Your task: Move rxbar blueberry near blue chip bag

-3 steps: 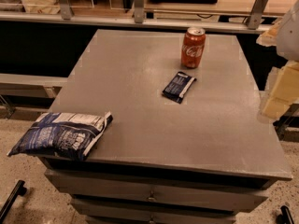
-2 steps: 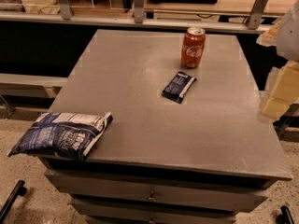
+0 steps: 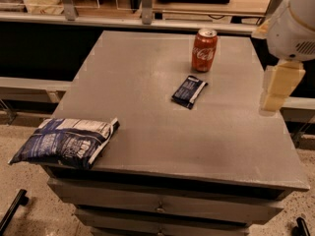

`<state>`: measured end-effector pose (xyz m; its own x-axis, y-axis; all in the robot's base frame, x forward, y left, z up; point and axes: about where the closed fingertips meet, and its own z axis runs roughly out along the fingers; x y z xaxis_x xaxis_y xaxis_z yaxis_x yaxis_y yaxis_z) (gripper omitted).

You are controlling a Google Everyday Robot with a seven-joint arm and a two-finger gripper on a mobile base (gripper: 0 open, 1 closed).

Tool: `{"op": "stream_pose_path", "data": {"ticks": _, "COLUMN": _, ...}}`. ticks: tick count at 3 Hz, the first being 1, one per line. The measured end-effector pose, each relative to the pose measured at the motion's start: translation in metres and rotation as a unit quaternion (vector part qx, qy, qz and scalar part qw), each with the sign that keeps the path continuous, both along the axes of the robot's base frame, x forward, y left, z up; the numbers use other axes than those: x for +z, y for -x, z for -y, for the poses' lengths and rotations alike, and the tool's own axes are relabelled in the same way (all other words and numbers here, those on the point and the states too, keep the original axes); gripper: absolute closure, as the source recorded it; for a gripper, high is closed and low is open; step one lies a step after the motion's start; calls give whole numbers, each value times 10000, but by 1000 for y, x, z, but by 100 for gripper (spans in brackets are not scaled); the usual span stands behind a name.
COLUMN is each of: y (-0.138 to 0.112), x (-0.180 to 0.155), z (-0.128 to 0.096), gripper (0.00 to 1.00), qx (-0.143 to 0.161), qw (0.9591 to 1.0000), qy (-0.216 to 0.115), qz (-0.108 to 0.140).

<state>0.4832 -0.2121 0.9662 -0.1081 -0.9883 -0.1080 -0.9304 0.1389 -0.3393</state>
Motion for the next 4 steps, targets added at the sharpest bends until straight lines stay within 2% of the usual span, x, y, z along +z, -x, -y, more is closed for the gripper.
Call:
{"op": "stream_pose_path", "data": {"ticks": 1, "y": -37, "x": -10, "z": -19, "gripper": 0, "qx": 817, "qw": 9959, "qy": 377, "qz": 111}}
{"op": "stream_pose_path", "data": {"ticks": 2, "y": -41, "x": -12, "z": -26, "gripper": 0, "qx": 916, "qw": 9949, "qy": 413, "qz": 81}}
{"op": "stream_pose_path", "data": {"ticks": 3, "y": -44, "x": -16, "z": -35, "gripper": 0, "qx": 1610, "qw": 9847, "qy": 655, "qz": 96}}
{"op": "stream_pose_path", "data": {"ticks": 4, "y": -68, "x": -23, "z": -39, "gripper": 0, "qx": 2476, "qw": 9645, "qy": 893, "qz": 189}}
